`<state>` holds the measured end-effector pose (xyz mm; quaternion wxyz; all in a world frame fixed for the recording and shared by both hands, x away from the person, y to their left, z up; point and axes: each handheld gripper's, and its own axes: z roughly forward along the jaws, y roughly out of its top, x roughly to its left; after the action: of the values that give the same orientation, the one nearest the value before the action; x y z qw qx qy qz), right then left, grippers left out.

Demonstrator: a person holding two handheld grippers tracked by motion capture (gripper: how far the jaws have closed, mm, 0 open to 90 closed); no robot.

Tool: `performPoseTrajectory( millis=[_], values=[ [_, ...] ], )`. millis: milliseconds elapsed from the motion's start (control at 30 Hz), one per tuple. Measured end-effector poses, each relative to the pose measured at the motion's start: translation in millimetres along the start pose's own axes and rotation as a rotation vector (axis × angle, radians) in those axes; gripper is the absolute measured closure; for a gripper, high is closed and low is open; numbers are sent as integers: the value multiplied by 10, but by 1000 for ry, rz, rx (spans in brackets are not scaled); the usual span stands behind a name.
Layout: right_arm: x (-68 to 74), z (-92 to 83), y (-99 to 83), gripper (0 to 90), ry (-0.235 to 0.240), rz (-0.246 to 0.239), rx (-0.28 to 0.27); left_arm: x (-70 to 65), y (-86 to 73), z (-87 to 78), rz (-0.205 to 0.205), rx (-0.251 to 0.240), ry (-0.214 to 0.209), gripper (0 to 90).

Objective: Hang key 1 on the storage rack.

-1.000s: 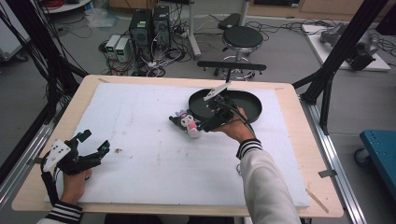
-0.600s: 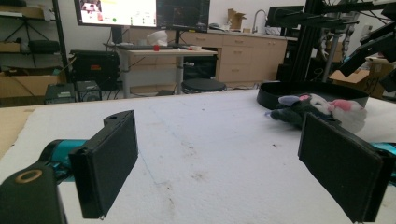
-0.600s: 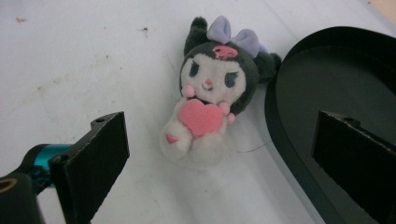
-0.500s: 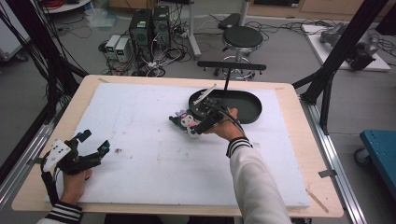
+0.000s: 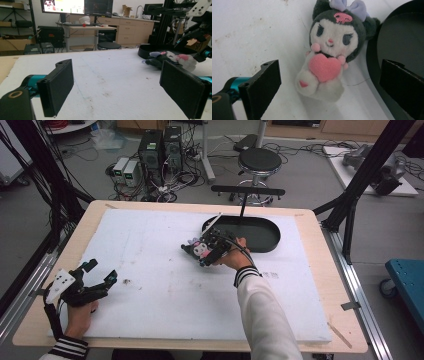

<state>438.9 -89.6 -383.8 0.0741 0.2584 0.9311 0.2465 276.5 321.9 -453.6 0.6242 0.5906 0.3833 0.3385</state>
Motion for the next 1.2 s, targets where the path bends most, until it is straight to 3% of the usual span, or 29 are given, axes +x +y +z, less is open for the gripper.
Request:
performPoseTrajectory(
  millis=[200, 567, 633, 1033, 1167, 1200],
  values=[
    [9, 86, 5, 50, 4, 9, 50, -1, 0, 0, 1, 0, 0, 125],
    [9, 167, 17, 73, 7, 32, 82, 0, 0, 0, 0, 2, -1, 125],
    [12, 171, 20, 144, 24, 36, 89, 2, 0, -1, 0, 2, 0, 125],
    [12, 232, 40, 218, 14, 58, 117, 7, 2, -1, -6, 3, 0, 125],
    [10, 252, 43, 303, 11, 68, 128, 8, 1, 0, -7, 3, 0, 125],
    [7, 261, 44, 393, 21, 71, 137, 9, 2, -1, -7, 3, 1, 125]
  ],
)
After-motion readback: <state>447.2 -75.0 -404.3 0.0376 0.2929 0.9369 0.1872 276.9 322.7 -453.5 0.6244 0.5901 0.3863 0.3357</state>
